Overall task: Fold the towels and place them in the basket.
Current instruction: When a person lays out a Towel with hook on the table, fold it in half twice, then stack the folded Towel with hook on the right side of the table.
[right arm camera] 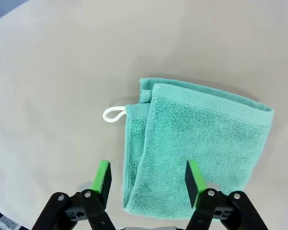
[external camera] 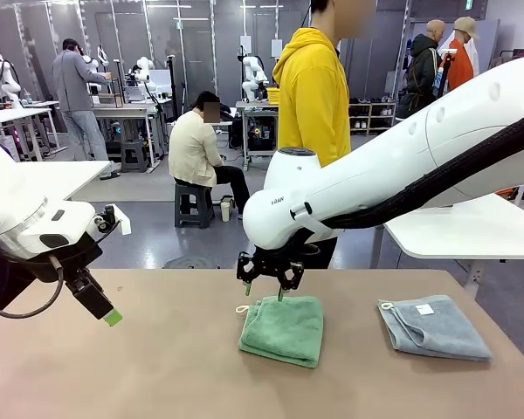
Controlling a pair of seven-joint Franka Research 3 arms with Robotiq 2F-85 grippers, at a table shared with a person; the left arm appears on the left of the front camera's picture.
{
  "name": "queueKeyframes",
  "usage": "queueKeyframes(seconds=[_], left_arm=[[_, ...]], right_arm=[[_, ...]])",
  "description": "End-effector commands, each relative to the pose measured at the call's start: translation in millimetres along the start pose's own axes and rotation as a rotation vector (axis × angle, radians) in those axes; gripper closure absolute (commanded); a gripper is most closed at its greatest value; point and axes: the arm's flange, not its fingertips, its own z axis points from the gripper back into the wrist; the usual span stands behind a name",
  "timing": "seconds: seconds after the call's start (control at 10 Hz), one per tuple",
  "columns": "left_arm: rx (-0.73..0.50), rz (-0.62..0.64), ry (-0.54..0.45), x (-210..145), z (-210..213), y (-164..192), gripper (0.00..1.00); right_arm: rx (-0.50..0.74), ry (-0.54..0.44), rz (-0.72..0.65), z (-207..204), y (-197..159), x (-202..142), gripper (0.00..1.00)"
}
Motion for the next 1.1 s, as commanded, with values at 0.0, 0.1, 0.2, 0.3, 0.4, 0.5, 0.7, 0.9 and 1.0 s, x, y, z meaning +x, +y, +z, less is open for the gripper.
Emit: queueKeyframes(seconds=[0.0, 0.1, 0.2, 0.3, 0.4, 0.5, 0.7, 0.9, 1.0], left_arm=[[0.021, 0.007, 0.008, 0.8, -1.1, -2.5, 0.00], [0.021, 0.007, 0.008, 0.8, -1.1, -2.5, 0.00], [0.021, 0.007, 0.008, 0.8, -1.1, -2.5, 0.00], [0.021, 0.007, 0.008, 0.8, -1.1, -2.5, 0.00], [0.021, 0.007, 0.008, 0.8, -1.1, -2.5, 0.00], [0.021, 0.007, 0.008, 0.8, -1.1, -2.5, 0.00], [0.021, 0.007, 0.008, 0.8, -1.1, -2.5, 0.00], [0.021, 0.007, 0.008, 0.8, -1.1, -2.5, 0.00], [0.021, 0.007, 0.008, 0.8, -1.1, -2.5, 0.00]], right_arm=[[0.004, -0.002, 0.000, 0.4, 2.6, -1.0, 0.32], [0.004, -0.002, 0.000, 0.4, 2.6, -1.0, 0.32], [0.004, -0.002, 0.000, 0.4, 2.6, -1.0, 0.32], [0.004, -0.002, 0.000, 0.4, 2.6, -1.0, 0.32], [0.004, -0.002, 0.000, 0.4, 2.6, -1.0, 0.32], [0.004, -0.002, 0.000, 0.4, 2.6, -1.0, 0.32], [0.004, -0.002, 0.000, 0.4, 2.6, -1.0, 0.32], [0.004, -0.002, 0.000, 0.4, 2.6, -1.0, 0.32], [0.004, -0.002, 0.000, 0.4, 2.6, -1.0, 0.32]])
